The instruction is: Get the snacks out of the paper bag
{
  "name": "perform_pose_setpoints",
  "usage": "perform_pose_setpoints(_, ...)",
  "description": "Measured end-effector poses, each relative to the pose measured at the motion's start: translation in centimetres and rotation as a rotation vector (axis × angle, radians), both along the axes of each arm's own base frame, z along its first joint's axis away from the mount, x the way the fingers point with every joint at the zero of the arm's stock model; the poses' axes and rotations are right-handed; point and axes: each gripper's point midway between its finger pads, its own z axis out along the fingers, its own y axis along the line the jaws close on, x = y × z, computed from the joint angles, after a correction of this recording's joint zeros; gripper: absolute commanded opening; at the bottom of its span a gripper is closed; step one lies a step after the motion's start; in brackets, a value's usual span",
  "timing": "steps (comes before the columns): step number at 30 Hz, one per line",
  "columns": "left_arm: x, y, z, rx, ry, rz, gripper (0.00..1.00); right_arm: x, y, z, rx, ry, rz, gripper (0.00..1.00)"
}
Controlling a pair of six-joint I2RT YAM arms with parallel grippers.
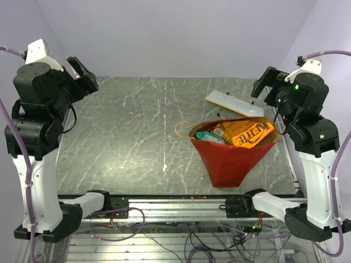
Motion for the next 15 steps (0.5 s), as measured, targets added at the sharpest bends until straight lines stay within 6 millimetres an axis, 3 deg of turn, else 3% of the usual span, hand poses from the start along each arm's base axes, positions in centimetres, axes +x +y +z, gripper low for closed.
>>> perform_pose_setpoints(7,-2.1,-1.4,-2.5,-0.032,0.046,-0.076,0.99,-2.3,0.4,-2.3,0.034,0.086,0.039,1.0)
perform_pose_setpoints(15,-3.4,-5.3,-7.9,-0.137,0.159,-0.258,0.99,-5.6,1.0,-5.0,0.099,0.173,0.087,1.0)
